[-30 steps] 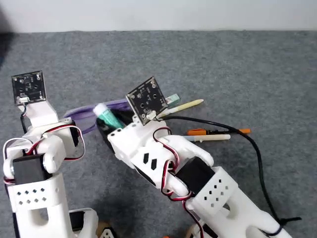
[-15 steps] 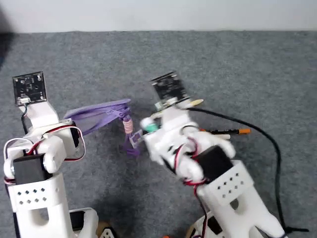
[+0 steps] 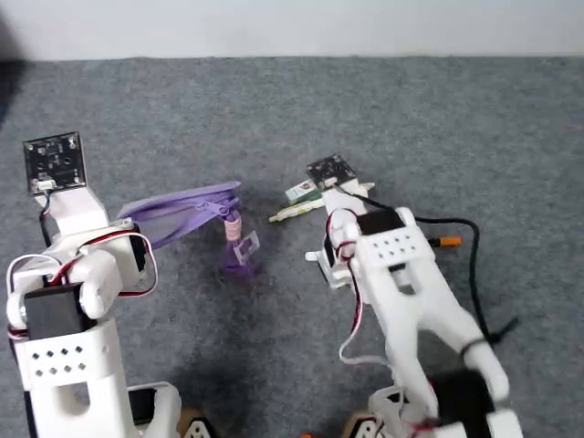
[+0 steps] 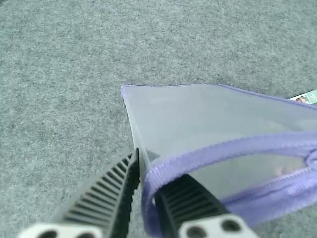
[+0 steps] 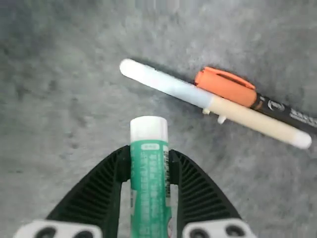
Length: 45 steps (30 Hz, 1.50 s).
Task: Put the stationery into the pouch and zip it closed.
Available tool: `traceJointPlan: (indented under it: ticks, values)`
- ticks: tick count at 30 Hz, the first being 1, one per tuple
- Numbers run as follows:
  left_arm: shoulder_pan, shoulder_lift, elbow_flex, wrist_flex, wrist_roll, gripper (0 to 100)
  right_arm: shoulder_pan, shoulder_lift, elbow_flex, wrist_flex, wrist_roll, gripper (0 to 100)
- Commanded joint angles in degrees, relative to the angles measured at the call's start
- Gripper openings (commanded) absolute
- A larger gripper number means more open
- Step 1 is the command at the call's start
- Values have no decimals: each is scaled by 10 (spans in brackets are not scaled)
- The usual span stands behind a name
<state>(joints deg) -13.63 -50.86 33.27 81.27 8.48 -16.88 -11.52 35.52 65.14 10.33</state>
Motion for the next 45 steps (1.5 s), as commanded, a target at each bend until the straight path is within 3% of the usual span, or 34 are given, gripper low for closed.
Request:
traceJointPlan:
  ticks: [1, 6, 17, 26, 30, 36, 45]
  values:
    - [-4, 3, -25, 0, 4, 12, 13, 42, -2, -27, 31, 49]
    - [-4, 3, -25, 0, 4, 12, 15, 74, -3, -29, 31, 195]
    - [-4, 3, -25, -1, 4, 12, 14, 80, -3, -29, 32, 138]
    - [-4, 3, -25, -1, 4, 12, 19, 170, -21, -60, 95, 132]
    - [-4, 3, -25, -1, 4, 12, 17, 177, -46, -59, 95, 0]
    - [-4, 3, -25, 0, 4, 12, 21, 79, -46, 51, 94, 6]
    - [-4, 3, -25, -3, 4, 12, 17, -226, -45, 237, 91, 7]
